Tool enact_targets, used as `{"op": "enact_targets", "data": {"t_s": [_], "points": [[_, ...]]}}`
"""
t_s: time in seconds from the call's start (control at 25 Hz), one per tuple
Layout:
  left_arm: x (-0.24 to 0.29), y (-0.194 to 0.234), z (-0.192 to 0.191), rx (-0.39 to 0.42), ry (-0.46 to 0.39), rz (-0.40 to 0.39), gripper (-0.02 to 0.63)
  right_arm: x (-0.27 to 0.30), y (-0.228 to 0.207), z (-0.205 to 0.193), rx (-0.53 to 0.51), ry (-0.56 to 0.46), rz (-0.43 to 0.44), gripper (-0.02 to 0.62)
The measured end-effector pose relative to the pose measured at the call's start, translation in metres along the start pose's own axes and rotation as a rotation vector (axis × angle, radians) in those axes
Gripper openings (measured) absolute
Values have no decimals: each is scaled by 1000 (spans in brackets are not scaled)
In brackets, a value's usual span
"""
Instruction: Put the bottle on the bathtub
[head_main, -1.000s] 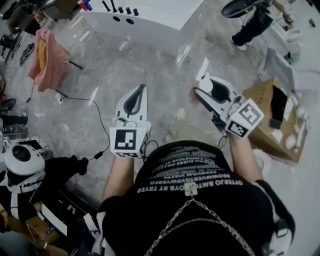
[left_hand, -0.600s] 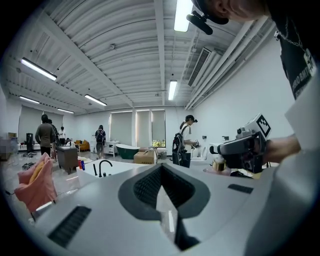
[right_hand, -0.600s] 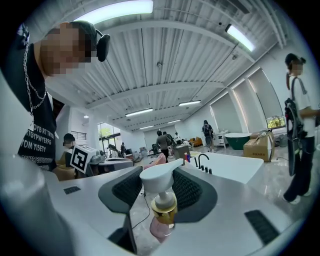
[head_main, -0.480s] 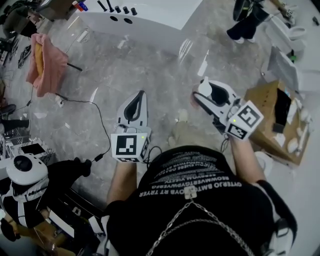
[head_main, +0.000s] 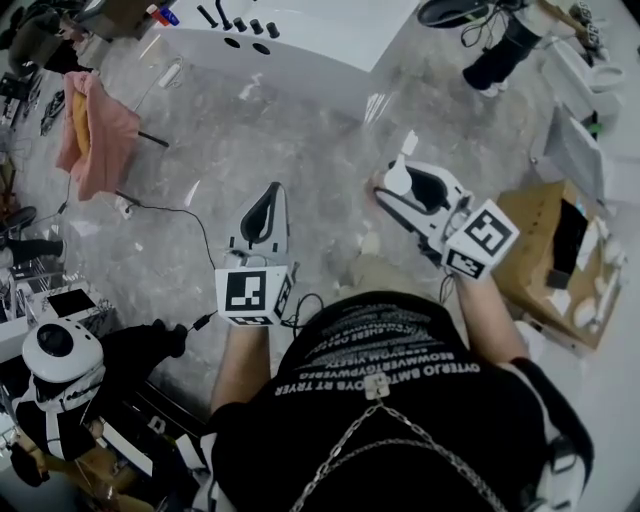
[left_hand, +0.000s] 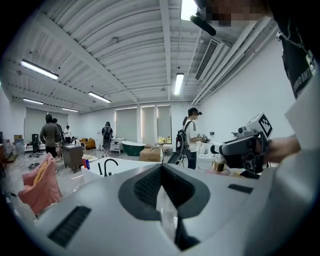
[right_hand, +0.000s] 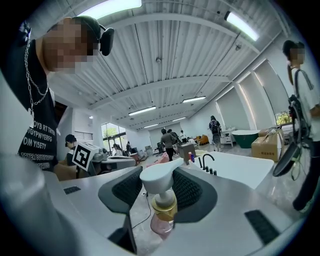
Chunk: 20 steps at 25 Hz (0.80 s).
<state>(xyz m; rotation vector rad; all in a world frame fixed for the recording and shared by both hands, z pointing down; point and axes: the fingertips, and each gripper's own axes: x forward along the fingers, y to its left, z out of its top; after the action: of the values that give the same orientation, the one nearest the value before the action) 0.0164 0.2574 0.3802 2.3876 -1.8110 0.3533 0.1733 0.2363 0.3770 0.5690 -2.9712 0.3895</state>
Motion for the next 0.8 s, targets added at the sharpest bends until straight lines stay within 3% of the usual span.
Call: {"op": "enact_targets", "data": {"t_s": [0.48, 0.8], "points": [[84, 2, 40, 52, -3, -6, 2, 11, -89, 25, 5, -14, -12, 181], [120, 3, 39, 47, 14, 8, 2, 27, -124, 31, -4, -6, 18, 181]]}}
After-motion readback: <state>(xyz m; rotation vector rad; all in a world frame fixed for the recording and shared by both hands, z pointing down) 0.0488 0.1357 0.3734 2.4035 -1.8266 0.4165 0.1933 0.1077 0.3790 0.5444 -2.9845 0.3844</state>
